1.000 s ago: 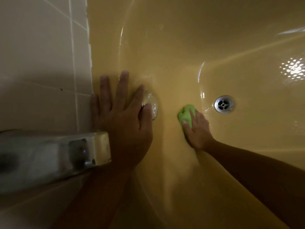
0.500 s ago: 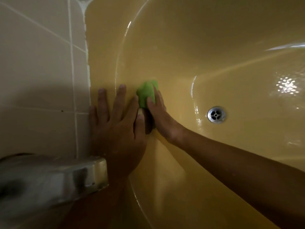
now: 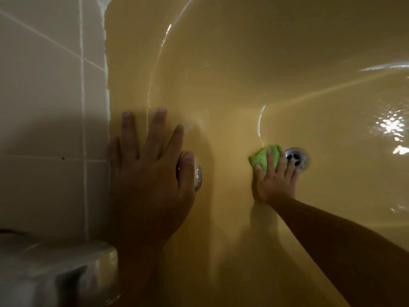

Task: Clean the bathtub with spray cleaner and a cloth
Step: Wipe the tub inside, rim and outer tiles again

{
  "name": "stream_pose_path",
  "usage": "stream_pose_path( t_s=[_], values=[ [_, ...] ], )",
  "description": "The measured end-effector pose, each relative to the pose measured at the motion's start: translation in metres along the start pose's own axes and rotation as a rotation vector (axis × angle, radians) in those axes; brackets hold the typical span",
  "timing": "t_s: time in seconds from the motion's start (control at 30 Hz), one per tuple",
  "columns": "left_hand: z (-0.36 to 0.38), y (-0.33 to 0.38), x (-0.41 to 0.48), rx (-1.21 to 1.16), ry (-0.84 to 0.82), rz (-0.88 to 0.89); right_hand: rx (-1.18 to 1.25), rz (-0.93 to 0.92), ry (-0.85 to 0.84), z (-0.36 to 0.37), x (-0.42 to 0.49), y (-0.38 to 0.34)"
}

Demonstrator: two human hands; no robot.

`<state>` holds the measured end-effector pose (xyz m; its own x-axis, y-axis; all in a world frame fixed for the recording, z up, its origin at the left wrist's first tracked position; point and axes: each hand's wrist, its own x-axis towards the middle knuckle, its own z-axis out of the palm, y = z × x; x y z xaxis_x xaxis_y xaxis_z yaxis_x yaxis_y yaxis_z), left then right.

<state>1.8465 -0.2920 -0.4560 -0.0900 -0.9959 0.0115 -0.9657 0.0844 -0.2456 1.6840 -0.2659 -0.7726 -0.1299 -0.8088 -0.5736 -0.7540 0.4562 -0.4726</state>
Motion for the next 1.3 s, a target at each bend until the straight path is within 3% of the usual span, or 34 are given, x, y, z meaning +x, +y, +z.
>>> stream_pose_path(
  t_s=[0.1,0.2,0.27,0.4,0.53,0.63,0.7,0.8,0.9,0.97,1.1,1.2,1.3],
  values=[
    [0.0,-0.001,0.004,0.008,-0.016,0.005,0.117,0.182,0.074,0.004,0.001,-0.026],
    [0.0,-0.001,0.007,0.016,-0.013,0.009,0.412,0.294,-0.109,-0.013,0.008,-0.083],
    [-0.001,0.0,0.01,0.026,-0.016,0.009,0.663,0.158,-0.256,-0.034,0.012,-0.119],
    [-0.002,-0.002,0.016,0.043,-0.013,-0.012,1.009,-0.199,-0.299,-0.103,-0.014,-0.182],
    [-0.001,-0.002,0.022,0.045,0.007,-0.019,0.863,-0.585,-0.177,-0.141,-0.032,-0.208],
    [-0.001,-0.003,0.026,0.057,0.013,-0.028,0.758,-0.734,-0.061,-0.125,-0.007,-0.193],
    [0.0,-0.003,0.029,0.062,0.003,-0.037,0.739,-0.663,-0.039,-0.105,0.018,-0.176],
    [-0.001,-0.003,0.035,0.061,-0.015,-0.037,0.715,-0.405,-0.061,-0.075,0.054,-0.142],
    [0.001,-0.003,0.037,0.061,-0.021,-0.036,0.397,-0.065,-0.07,-0.052,0.08,-0.101],
    [0.001,-0.003,0.039,0.065,-0.021,-0.036,0.35,0.129,-0.075,-0.051,0.084,-0.099],
    [0.002,-0.002,0.042,0.092,-0.027,-0.037,0.821,0.327,-0.169,-0.074,0.077,-0.154],
    [0.001,-0.001,0.042,0.111,-0.032,-0.063,1.137,0.239,-0.239,-0.092,0.066,-0.182],
    [0.0,0.001,0.042,0.127,-0.031,-0.059,1.27,0.128,-0.229,-0.119,0.05,-0.205]
  ],
)
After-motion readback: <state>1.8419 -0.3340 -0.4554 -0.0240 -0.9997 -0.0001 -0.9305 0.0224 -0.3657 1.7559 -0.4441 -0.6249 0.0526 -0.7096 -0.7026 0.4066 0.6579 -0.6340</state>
